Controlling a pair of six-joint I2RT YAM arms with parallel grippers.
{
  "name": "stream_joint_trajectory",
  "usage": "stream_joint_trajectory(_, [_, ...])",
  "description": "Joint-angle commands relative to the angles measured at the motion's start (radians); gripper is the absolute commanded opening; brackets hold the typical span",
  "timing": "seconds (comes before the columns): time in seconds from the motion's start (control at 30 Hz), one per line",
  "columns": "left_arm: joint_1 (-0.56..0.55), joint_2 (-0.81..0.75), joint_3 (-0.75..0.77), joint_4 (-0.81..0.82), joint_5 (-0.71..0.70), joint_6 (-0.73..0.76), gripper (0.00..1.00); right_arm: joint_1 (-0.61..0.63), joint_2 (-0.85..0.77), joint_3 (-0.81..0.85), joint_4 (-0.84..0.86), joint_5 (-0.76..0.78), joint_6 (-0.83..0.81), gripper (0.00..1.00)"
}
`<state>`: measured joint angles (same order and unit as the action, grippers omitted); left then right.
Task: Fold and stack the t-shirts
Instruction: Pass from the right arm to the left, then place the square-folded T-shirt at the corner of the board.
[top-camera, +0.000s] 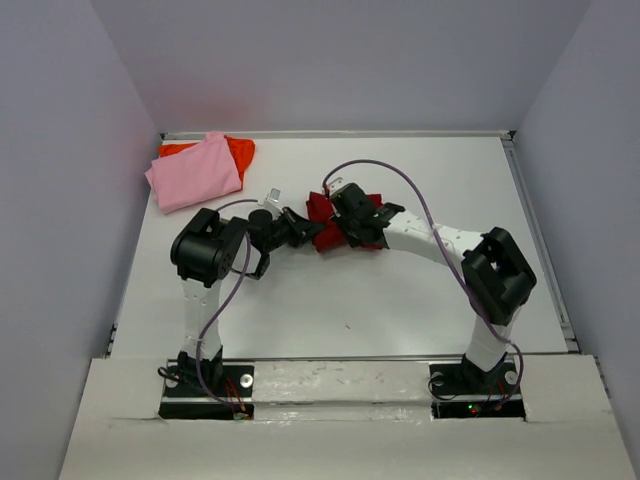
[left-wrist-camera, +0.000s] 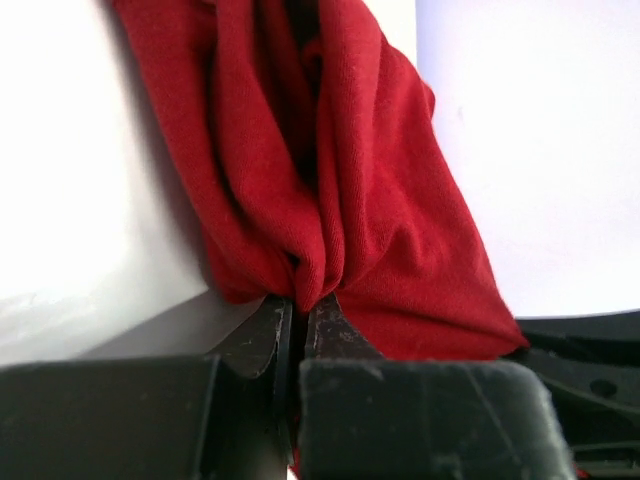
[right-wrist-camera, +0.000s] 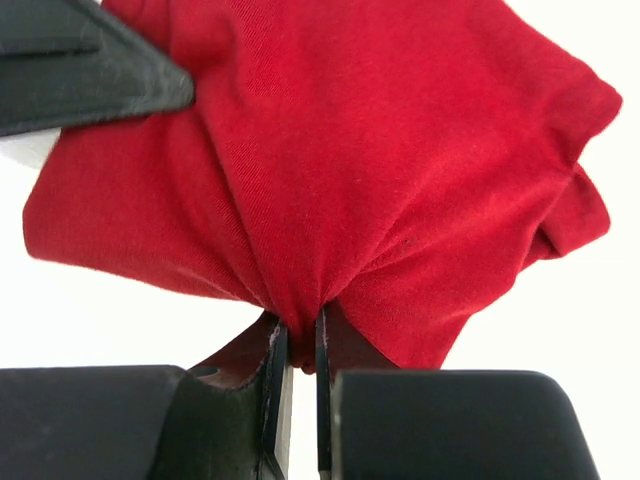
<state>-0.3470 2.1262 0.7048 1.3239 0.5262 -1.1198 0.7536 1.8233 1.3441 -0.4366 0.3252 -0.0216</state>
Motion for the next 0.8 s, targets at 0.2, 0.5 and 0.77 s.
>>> stream_joint_trajectory(0.2, [0.054,-0.189,0.275,-0.608,0.006,0.386,0.0,0.006,-0.232,-0.23,0.124,-0.147,0.201,0.61])
stream_joint_trajectory(0.5, [0.146,-0.072,0.717,-1.043,0.038,0.569,0.0,0.058,-0.311,-0.41,0.265,-0.233,0.295,0.64])
stream_joint_trajectory(0.77, [0.218,0.079,1.09,-1.412,-0.031,0.771,0.0,0.085,-0.312,-0.494,0.337,-0.259,0.313,0.64])
